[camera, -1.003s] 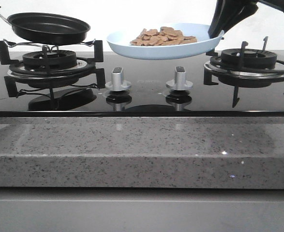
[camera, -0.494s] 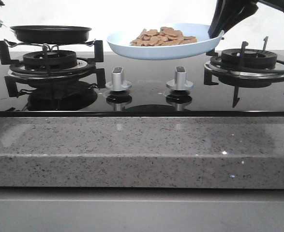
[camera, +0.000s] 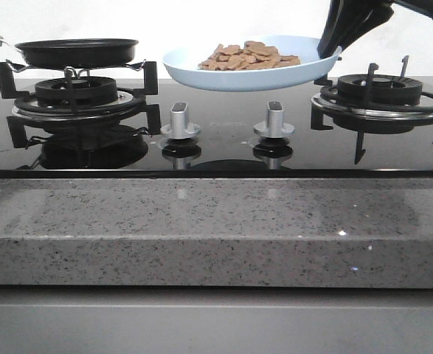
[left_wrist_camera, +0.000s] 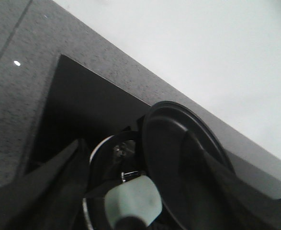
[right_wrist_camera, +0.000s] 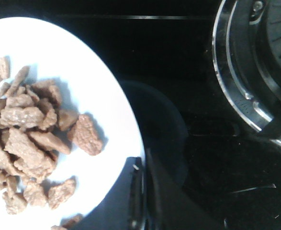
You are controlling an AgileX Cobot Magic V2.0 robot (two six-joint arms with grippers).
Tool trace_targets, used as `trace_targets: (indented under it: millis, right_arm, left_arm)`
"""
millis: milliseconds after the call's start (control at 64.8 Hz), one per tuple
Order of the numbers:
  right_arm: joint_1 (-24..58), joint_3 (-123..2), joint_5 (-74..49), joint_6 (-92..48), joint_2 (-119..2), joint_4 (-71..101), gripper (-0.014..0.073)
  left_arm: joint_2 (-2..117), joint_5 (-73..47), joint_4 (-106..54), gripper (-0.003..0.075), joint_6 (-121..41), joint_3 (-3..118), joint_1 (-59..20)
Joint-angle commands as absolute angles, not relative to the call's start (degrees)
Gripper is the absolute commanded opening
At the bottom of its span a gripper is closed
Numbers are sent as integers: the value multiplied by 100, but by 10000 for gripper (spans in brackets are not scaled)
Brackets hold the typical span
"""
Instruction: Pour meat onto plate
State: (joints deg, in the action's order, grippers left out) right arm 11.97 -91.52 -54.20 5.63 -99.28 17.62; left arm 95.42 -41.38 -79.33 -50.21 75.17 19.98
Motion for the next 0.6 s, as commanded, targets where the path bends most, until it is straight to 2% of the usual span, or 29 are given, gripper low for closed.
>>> trace_targets:
  millis: [0,216,417,586]
  right_arm:
    - [1159,-9300,-5142,527,-9595,1887,-71]
    - [1159,-9300,-5142,527,-9595,1887,-71]
    - [1159,-9300,-5142,527,-9595,1887,-71]
    - [1159,-9300,-5142,527,-9595,1887,-71]
  left_arm:
    - [8931,-4014,-7575,414,-4911,7733,2117]
    - [7656,-3696,-5139,413,-4142,7733,1876]
    - [6637,-3663,-2980,408,-2704,7672,943]
    - [5741,-3678,-1388,408,-1428,6913,110]
